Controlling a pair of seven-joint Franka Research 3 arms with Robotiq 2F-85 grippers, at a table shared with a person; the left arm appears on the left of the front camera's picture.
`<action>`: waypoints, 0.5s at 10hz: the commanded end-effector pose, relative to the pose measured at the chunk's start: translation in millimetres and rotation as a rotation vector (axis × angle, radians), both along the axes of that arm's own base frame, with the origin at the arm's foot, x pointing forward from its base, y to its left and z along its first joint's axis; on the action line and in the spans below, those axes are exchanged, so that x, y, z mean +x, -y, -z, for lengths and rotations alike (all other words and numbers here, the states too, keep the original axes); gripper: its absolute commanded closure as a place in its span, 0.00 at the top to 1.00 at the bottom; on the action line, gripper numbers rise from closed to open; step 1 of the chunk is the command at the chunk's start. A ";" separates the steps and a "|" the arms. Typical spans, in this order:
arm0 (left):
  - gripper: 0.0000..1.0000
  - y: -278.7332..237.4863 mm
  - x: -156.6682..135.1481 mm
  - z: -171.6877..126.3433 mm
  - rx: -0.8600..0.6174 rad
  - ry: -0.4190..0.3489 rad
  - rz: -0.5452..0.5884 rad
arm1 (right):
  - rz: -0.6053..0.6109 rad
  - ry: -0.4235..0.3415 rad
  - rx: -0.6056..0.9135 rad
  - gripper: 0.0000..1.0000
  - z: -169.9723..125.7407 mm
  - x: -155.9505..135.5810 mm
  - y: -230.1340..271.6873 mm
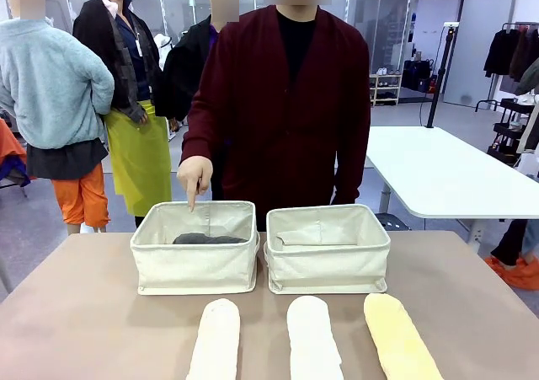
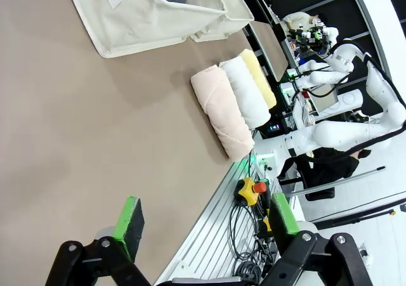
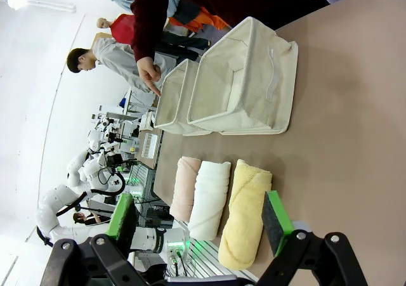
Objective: Divide the towels into two baskets.
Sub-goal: Pick up one hotel-folded towel from the bottom of the table and place it in the Fabric basket indicated by the person.
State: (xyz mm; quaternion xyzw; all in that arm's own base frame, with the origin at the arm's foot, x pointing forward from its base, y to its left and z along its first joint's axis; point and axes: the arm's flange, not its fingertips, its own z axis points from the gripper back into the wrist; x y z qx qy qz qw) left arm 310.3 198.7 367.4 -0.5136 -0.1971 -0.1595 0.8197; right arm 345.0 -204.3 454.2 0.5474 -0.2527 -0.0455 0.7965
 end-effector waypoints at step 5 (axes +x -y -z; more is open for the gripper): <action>1.00 136.9 3.9 -19.8 0.125 -0.129 -0.033 | -0.006 0.005 0.001 1.00 -1.2 -2.9 0.3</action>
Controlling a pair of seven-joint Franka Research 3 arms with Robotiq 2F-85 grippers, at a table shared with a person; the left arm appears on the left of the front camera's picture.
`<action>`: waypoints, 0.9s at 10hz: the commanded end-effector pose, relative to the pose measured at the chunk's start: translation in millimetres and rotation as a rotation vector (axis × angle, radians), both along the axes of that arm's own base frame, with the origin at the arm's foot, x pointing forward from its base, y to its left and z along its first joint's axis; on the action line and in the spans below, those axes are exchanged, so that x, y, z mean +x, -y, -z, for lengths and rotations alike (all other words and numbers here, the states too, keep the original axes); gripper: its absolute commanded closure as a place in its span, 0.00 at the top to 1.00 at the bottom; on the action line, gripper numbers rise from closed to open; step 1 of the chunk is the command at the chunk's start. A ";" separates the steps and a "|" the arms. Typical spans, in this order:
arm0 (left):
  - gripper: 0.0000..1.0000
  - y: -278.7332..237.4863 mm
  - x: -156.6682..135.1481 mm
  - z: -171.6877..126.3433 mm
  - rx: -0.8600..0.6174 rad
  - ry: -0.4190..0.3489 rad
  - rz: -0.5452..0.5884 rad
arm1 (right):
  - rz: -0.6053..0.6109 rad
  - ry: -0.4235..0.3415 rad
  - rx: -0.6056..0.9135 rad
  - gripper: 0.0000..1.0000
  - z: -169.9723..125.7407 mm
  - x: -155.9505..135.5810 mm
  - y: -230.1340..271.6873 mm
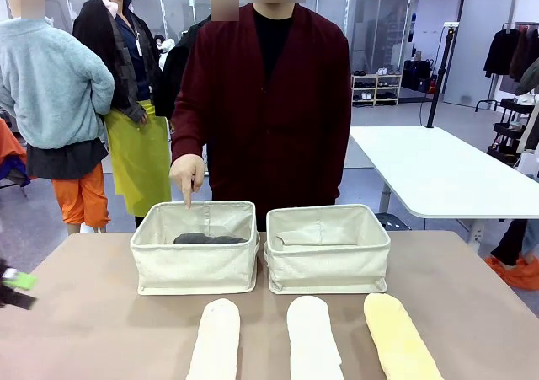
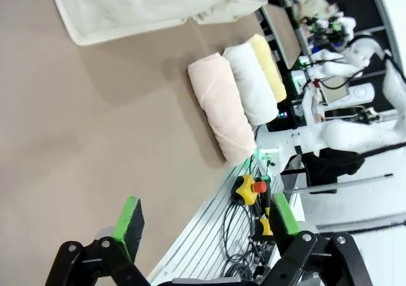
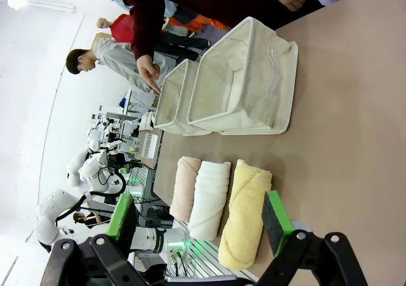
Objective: Divide the towels into two baskets.
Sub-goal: Pick up one hotel-folded towel from the bottom of the table and place it in the Fabric basket indicated by the person.
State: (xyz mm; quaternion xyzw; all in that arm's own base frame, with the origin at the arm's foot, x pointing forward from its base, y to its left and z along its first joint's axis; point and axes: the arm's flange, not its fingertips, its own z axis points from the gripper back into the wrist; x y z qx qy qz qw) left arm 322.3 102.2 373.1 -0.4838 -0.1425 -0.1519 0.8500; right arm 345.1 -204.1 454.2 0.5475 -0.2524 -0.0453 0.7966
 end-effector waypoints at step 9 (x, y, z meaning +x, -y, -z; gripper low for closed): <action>1.00 228.6 -54.3 43.5 0.295 -0.214 -0.088 | -0.006 0.005 0.001 1.00 -1.2 -3.0 0.5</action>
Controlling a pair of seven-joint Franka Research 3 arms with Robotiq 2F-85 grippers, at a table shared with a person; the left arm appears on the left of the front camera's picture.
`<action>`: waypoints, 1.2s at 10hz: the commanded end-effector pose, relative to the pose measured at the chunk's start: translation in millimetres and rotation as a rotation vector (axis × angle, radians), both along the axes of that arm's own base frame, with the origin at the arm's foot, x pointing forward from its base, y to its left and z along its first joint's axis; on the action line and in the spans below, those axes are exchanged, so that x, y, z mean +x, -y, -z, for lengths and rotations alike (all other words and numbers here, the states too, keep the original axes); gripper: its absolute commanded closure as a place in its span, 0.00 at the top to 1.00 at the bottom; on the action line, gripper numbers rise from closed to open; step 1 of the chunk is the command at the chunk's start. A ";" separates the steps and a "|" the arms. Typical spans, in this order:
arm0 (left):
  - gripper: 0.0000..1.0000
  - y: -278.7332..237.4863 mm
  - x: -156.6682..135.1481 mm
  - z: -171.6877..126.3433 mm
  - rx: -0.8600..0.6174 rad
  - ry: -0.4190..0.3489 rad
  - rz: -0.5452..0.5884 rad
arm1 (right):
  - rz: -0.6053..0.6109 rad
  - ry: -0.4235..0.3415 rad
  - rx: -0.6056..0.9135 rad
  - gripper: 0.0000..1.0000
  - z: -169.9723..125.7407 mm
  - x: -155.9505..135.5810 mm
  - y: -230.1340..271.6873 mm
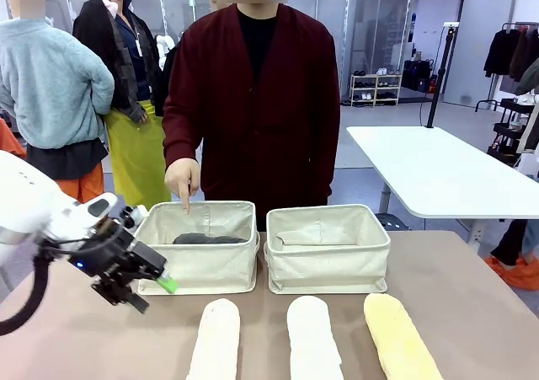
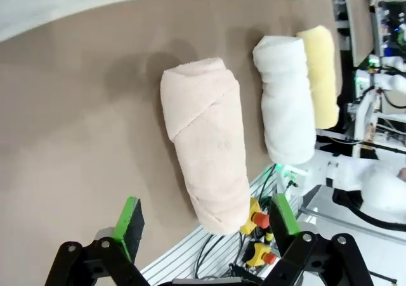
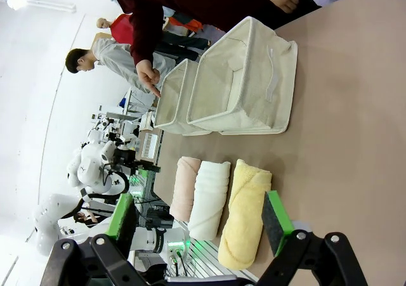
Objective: Divide the towels into two baskets.
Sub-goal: Pick up one hotel-folded towel from the bottom of the table and place it in the Fabric basket indicated by the person.
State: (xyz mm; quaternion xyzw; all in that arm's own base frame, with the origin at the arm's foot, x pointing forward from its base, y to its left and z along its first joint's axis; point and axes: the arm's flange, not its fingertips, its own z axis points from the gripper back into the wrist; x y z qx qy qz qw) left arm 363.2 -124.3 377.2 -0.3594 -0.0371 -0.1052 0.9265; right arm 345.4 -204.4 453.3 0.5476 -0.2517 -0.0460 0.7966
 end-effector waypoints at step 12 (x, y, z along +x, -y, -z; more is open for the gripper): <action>0.00 33.3 -146.3 86.7 0.045 0.030 -0.028 | -0.006 0.007 0.000 1.00 -2.1 -3.3 0.3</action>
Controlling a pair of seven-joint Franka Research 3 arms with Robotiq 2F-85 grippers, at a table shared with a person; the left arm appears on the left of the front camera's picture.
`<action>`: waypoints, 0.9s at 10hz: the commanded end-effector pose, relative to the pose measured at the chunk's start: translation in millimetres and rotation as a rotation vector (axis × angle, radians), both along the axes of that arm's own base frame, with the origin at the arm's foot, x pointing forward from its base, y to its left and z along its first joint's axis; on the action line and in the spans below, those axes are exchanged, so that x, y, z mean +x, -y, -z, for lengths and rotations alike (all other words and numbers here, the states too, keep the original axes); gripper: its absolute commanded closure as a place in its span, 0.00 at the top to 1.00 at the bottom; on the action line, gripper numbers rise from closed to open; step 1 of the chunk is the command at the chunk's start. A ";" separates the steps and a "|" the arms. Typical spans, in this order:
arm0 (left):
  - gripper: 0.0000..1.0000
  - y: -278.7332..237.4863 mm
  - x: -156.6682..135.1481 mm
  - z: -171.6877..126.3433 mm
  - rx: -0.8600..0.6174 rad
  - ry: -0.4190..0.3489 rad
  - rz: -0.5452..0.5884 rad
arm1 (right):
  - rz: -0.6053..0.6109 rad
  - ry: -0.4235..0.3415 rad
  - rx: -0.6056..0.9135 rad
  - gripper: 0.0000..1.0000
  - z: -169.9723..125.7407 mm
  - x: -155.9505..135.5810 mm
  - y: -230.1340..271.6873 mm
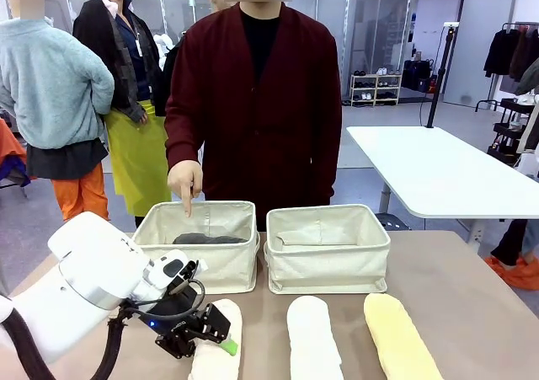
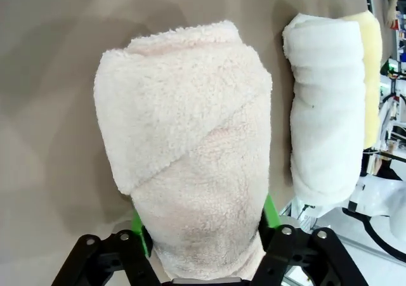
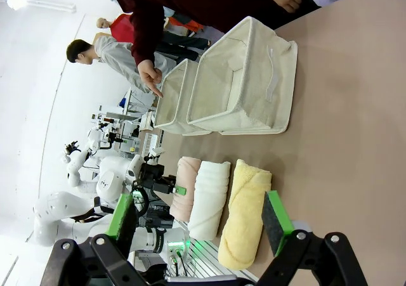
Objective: Divide the towels into two baskets.
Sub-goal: Pick up one hotel-folded towel from the bottom of the table and place it in the Fabric basket indicated by the person.
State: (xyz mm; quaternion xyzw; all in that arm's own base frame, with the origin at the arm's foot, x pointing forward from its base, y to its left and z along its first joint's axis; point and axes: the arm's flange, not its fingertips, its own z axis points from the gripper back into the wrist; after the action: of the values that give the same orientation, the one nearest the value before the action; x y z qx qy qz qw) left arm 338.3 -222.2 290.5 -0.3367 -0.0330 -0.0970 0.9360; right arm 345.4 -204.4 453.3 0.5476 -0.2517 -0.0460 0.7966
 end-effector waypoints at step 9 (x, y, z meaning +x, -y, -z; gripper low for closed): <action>0.38 -61.4 -107.3 -152.4 0.095 0.286 0.264 | -0.006 0.007 0.000 1.00 -2.1 -3.3 0.2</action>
State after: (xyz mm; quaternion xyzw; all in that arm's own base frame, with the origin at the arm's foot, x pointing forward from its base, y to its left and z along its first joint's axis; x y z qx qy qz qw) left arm 328.2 -233.6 410.9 -0.2790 -0.1088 -0.2334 0.9251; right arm 345.3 -204.6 453.3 0.5476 -0.2519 -0.0461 0.7966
